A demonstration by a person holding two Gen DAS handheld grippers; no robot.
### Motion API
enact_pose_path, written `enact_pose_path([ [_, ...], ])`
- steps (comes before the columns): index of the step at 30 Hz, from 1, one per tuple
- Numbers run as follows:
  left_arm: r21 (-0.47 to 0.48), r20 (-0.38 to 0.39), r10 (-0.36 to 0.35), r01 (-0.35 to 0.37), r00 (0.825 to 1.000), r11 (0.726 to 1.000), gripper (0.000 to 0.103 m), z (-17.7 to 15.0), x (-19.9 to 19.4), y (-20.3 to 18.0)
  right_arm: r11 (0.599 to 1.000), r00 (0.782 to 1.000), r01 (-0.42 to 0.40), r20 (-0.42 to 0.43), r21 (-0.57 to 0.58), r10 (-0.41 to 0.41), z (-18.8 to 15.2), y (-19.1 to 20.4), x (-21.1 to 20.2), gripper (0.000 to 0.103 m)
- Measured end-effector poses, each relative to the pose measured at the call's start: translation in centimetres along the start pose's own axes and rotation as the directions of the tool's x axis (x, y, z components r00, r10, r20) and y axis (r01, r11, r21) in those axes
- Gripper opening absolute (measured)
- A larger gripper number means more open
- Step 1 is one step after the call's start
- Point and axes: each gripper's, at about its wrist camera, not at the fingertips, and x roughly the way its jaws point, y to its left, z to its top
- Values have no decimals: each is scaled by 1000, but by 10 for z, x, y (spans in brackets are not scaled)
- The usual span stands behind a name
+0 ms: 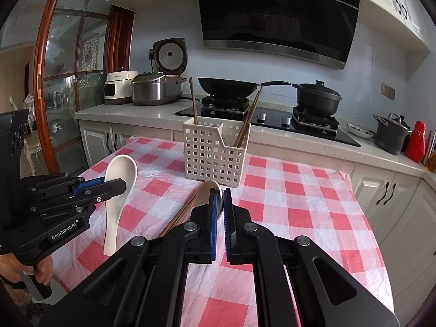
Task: Organize utensils
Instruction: 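Lift the white spoon with the left tool while the right tool lifts its spoon, then lower the left tool's spoon into the caddy and open it while the right tool does likewise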
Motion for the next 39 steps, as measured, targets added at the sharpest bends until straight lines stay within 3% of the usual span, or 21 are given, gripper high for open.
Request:
enact_pose_path([
  [11,-45,75,-29,33,997,998,8,33,4,16,999,999,27,43,-32,-26,32,-3,15,6],
  [23,-84,151,11,2,988,996,8,91,35,37,996,993,85,82,-20,-83,74,-26,54,6],
  [39,-152,247,68,-31,967,988,8,180,123,60,987,982,157,111,-46,-151,136,-57,129,6],
])
